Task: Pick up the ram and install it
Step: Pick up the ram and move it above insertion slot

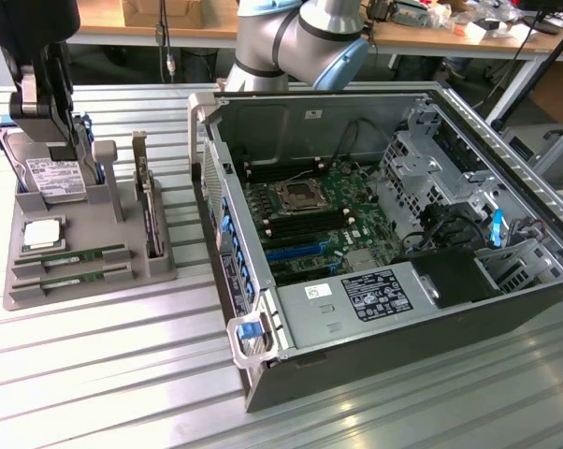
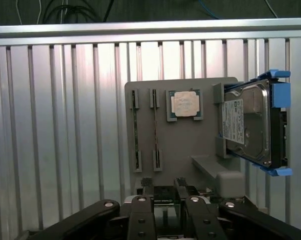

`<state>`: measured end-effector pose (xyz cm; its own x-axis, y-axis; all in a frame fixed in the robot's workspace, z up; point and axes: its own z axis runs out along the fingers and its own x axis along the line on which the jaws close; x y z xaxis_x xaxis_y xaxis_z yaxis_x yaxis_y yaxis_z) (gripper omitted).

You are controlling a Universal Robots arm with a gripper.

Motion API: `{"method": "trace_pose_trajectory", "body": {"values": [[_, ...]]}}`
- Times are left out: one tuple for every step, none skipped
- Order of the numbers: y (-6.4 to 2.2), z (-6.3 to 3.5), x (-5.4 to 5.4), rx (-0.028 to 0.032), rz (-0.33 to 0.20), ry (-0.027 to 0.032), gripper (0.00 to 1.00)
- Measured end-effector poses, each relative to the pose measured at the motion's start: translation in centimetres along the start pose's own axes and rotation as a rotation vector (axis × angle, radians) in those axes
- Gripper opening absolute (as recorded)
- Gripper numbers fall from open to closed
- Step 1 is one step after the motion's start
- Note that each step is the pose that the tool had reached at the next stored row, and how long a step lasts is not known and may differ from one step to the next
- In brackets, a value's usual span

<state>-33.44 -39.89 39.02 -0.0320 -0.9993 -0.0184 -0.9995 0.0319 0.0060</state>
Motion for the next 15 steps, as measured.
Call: {"method": "trace_pose_trajectory", "body": {"values": [[0.0,0.0,0.0,0.0,0.0,0.0,0.3],[0.0,0.01,0.0,-0.0001,0.0,0.0001,0.3],[0.0,0.06,0.0,0.0,0.0,0.0,0.3],[0.0,0.16,0.0,0.0,0.0,0.0,0.3],[0.0,0.26,0.0,0.0,0.0,0.0,0.3],[0.0,0.31,0.01,-0.0001,0.0,0.0,0.3],[0.0,0.36,0.01,-0.0001,0.0,0.0,0.3],[0.0,0.47,0.01,-0.0001,0.0,0.0,0.3],[0.0,0.51,0.01,-0.0001,0.0,0.0001,0.3],[0.0,0.59,0.01,-0.0001,0.0,0.0,0.3],[0.0,0.65,0.01,0.0,0.0,0.0,0.3],[-0.01,0.7,0.01,0.0,0.0,0.0,0.3],[0.0,0.73,0.01,-0.0001,0.0,0.0,0.3],[-0.01,0.76,0.01,0.0,0.0,0.0,0.3],[0.0,0.79,0.01,0.0,0.0,0.0,0.3]]}}
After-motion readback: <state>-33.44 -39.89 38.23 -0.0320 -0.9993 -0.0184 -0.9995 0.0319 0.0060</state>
